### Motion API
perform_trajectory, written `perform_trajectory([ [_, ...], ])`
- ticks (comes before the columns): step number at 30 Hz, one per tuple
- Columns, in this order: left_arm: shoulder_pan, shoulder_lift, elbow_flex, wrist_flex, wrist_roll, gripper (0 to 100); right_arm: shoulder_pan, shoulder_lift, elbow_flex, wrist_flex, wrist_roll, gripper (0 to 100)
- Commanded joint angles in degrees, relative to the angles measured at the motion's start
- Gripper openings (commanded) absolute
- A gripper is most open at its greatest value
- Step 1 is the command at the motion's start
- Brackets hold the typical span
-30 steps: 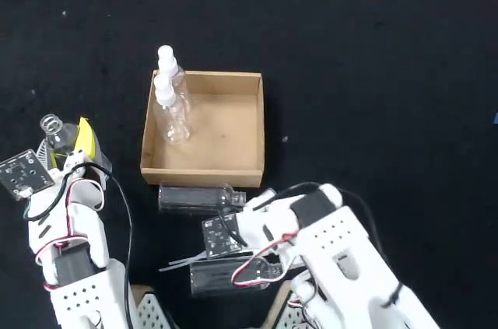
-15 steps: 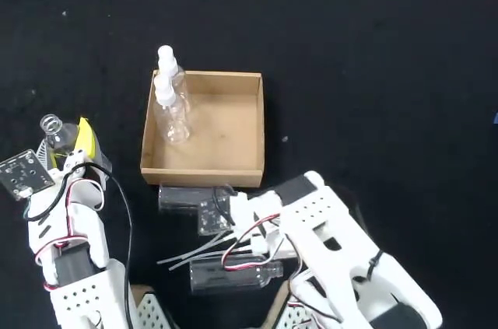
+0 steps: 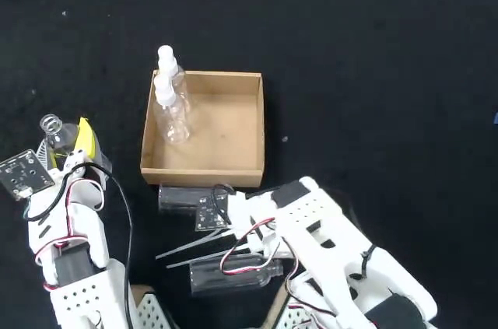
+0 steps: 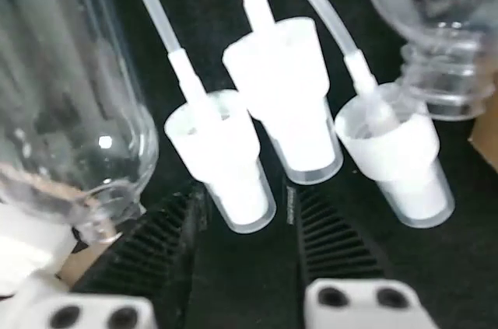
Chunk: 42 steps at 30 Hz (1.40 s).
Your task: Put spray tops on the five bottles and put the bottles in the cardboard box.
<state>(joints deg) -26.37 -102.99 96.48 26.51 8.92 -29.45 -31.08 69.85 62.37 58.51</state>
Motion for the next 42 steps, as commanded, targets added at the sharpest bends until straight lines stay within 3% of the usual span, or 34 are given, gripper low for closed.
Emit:
perform_trajectory([
  [1, 0.22, -1.32, 0.92, 0.09, -0.44, 3, -2.99, 0.22, 0.40, -1.76, -2.20, 8.3],
  [3, 0.22, -1.32, 0.92, 0.09, -0.44, 3, -2.64, 0.22, -0.22, -1.49, -2.20, 0.9],
  [6, 0.22, -1.32, 0.92, 0.09, -0.44, 3, -1.23, 0.22, -3.56, 4.84, -1.67, 3.5],
  [12, 0.22, -1.32, 0.92, 0.09, -0.44, 3, 3.43, 0.22, -15.52, 21.63, 8.09, 1.0],
  [15, 0.22, -1.32, 0.92, 0.09, -0.44, 3, 8.18, 0.22, -20.00, 24.70, 10.55, 1.1],
  [22, 0.22, -1.32, 0.92, 0.00, -0.44, 3, 25.67, 0.22, -23.52, 25.67, 20.57, 1.1],
  [28, 0.22, -1.32, 0.92, -0.09, -0.44, 3, 45.27, 0.57, -32.40, 28.48, 36.04, 1.1],
  [31, 0.22, -1.32, 0.92, -0.09, -0.44, 3, 54.15, 0.66, -35.91, 28.04, 38.07, 1.1],
  [34, 0.22, -1.32, 0.92, -0.18, -0.44, 3, 60.92, 0.66, -36.00, 26.02, 36.66, 1.0],
  [36, 0.22, -1.32, 0.92, -0.18, -0.44, 3, 64.35, 0.66, -34.59, 24.35, 30.07, 1.0],
  [39, 0.22, -1.32, 0.92, -0.18, -0.44, 3, 67.08, 0.75, -30.81, 17.67, 15.56, 1.0],
  [42, 0.22, -1.32, 0.92, -0.18, -0.44, 3, 67.34, 0.75, -24.13, 6.77, -5.80, 1.0],
])
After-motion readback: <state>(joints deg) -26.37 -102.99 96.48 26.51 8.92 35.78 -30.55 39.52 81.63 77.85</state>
